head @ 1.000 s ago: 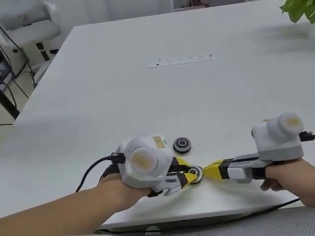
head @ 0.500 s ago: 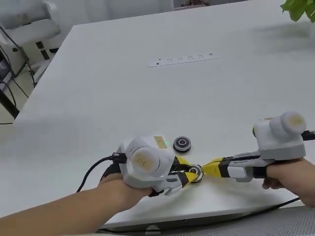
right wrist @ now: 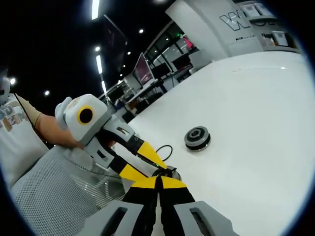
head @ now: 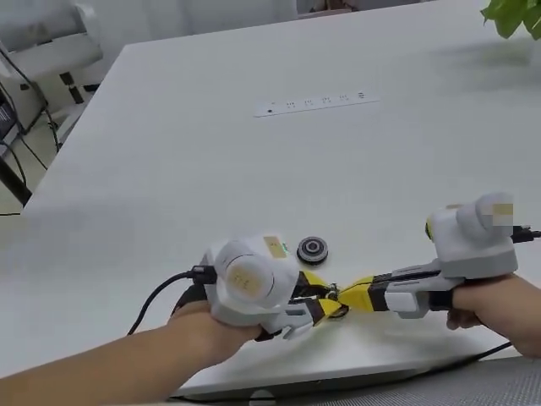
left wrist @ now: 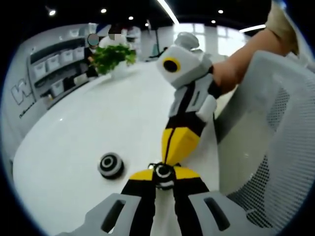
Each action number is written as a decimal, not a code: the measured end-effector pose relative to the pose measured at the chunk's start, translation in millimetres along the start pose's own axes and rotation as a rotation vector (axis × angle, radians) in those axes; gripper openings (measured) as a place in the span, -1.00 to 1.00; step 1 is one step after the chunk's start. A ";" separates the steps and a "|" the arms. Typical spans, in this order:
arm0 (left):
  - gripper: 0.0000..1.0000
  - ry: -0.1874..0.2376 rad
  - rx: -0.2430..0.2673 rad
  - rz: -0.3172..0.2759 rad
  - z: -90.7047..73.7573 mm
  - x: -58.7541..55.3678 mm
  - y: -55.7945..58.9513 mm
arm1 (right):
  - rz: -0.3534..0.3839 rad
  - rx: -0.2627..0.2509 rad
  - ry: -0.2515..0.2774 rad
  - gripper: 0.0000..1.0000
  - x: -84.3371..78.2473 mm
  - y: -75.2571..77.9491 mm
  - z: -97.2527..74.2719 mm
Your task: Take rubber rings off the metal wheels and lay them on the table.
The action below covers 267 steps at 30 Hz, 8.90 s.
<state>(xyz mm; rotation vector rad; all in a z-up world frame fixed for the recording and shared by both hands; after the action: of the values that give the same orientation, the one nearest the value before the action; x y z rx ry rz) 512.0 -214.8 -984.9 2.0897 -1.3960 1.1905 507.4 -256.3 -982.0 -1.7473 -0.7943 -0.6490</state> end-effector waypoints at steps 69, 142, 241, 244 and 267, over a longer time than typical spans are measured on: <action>0.08 0.083 0.063 -0.095 -104.7 7.7 -44.8 | -0.137 0.016 -0.060 -1.00 48.7 -8.3 14.8; 0.30 0.000 0.088 -0.153 -110.5 -18.3 -67.0 | -0.165 -0.081 -0.088 -0.57 57.4 22.8 27.2; -0.71 -0.031 0.052 -0.105 24.7 7.4 -78.9 | -0.292 -0.166 -0.098 -0.39 42.6 62.1 10.1; -0.71 -0.032 0.056 -0.107 25.4 7.1 -78.7 | -0.312 -0.160 -0.112 -0.40 42.3 61.4 15.3; -0.72 -0.019 0.087 -0.134 26.1 6.0 -78.4 | -0.430 -0.210 -0.152 -0.54 41.7 69.6 21.2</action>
<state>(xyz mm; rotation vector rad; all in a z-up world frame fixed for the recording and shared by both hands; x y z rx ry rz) 593.6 -200.9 -983.4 2.2203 -1.2112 1.1996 588.6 -242.9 -998.3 -1.8441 -1.2660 -0.9188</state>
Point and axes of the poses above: the centre of the closed fingertips' face, and the gripper's own axes: z roughly forward along the fingers, y roughly to its right, x roughly out of its top, the point moved 3 cm from there along -z, roughly backward along the fingers, and after that the axes turned 8 degrees about x, right-handed, at the moved point
